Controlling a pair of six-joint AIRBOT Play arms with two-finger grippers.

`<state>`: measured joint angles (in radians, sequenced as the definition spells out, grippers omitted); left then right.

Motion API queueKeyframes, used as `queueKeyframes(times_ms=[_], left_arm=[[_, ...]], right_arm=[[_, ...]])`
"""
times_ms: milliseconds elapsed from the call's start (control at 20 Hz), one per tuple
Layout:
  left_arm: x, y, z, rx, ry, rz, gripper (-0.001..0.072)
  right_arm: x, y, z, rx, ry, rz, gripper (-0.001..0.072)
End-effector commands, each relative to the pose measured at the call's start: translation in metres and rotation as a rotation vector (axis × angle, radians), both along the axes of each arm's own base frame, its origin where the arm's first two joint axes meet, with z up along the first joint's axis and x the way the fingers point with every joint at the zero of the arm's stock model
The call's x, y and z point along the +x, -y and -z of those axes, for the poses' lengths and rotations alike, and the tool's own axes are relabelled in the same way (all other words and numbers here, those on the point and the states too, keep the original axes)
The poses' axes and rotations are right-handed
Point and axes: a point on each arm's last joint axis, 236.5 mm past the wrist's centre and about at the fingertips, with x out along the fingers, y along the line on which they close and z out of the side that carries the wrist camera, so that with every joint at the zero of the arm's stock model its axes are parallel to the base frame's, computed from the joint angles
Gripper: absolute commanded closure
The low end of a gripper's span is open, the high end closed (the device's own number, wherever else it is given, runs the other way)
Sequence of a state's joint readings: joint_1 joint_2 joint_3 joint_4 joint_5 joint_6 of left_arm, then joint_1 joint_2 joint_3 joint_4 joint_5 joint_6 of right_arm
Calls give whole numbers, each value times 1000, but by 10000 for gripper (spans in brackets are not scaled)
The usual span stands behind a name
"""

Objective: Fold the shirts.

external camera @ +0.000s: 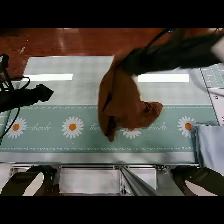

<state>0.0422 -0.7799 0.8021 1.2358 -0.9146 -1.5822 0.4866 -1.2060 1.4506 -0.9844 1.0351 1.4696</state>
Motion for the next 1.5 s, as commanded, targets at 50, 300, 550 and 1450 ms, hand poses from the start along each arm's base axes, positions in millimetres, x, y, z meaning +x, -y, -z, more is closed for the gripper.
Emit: queueKeyframes(times_ms=[50,300,550,1450], left_arm=[[3,-5,-3,3,15,-14,202],[1,-3,-1,-1,3,-9,202],[-55,11,36,-16,-263,78,202],[-91,123,158,-595,-447,246,694]], right_arm=[[-23,-90,146,-74,-245,-45,689],[7,-96,171,3,-358,44,302],[79,106,71,-71,-227,310,306],[-77,275,250,51,-656,761,305]])
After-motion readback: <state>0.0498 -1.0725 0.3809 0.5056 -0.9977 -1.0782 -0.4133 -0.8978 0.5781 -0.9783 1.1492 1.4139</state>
